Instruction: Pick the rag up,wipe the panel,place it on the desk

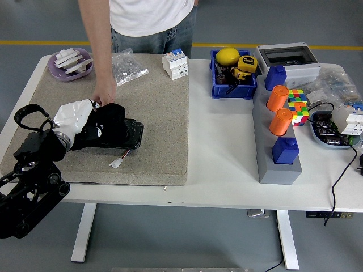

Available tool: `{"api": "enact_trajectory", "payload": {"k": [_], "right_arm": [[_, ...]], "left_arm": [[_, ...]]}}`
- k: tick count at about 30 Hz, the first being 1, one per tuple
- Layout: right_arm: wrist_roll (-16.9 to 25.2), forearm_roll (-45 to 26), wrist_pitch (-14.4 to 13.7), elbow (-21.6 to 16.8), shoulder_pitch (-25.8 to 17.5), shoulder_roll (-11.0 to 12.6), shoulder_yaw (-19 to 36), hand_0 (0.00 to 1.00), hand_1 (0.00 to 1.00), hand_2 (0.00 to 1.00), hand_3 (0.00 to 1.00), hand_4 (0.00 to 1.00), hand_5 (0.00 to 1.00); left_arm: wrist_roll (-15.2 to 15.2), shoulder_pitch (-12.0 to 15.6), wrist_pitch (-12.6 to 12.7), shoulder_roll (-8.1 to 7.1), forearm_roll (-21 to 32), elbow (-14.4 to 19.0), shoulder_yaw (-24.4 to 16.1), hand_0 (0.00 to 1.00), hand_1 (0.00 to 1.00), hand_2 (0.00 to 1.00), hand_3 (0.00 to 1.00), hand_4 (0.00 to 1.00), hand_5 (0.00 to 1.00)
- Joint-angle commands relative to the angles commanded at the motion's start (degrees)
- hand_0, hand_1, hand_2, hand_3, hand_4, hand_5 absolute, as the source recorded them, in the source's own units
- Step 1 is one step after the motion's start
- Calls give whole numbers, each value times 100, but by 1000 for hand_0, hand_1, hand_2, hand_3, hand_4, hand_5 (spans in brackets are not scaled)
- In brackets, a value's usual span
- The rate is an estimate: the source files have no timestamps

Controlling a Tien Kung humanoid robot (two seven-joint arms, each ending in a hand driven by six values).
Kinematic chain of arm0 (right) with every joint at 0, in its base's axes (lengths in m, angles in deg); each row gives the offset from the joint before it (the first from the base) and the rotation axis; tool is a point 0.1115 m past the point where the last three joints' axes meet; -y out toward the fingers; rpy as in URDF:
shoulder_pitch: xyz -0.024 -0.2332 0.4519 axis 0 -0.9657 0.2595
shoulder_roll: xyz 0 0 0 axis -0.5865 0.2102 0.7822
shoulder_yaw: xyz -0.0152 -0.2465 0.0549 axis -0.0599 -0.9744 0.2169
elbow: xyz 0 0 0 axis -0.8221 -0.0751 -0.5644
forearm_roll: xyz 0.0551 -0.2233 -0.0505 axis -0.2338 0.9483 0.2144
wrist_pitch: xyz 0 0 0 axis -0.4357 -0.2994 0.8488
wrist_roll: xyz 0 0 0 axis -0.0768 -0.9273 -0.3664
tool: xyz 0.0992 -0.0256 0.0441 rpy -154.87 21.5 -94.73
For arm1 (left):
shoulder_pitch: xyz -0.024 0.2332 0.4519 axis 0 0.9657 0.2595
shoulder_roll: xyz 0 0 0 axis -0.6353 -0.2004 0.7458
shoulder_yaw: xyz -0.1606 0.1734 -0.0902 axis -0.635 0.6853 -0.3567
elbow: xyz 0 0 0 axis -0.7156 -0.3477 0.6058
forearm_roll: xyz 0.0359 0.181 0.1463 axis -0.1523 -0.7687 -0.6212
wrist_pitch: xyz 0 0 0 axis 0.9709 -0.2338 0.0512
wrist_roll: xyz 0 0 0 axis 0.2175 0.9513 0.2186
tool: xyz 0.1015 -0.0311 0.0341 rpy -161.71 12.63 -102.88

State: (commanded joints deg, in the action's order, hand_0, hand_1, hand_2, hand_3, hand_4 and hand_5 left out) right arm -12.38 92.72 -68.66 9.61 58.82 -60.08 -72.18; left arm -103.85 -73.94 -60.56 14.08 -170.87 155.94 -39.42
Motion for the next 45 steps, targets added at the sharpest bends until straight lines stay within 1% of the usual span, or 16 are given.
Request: {"api": "enact_trajectory", "payload": {"k": [6,12,18,25,32,39,45], "right_arm": [[1,2,4,4,-3,-1,12,740,635,685,698,998,632],[-2,1,9,4,0,9,8,743,635,685,699,998,632],[-4,-14,10,6,6,2,-3,741,635,685,698,998,632],[-2,-6,10,1,8,-4,7,742,635,685,698,998,633],[-1,7,9,-1,0,-8,28,741,635,684,698,998,633],[-3,26,8,-2,3,-4,57,741,635,684,698,998,633],[-5,32,10,-2,-15,-7,73,741,635,684,697,998,633]], "left_arm": [[-46,-80,-19,76,91,109,292,287,457,575,531,190,2],[-83,-157,-30,180,121,244,482,287,457,576,532,191,2],[-136,-209,-64,227,118,363,579,287,457,576,532,191,2],[-165,-198,-70,267,95,380,569,288,457,574,532,191,2],[-189,-110,-75,245,30,265,421,287,457,574,532,191,2],[-193,53,-80,119,-36,216,111,288,457,573,531,192,2],[-201,217,-80,18,-142,157,-231,288,456,573,530,191,2]]}}
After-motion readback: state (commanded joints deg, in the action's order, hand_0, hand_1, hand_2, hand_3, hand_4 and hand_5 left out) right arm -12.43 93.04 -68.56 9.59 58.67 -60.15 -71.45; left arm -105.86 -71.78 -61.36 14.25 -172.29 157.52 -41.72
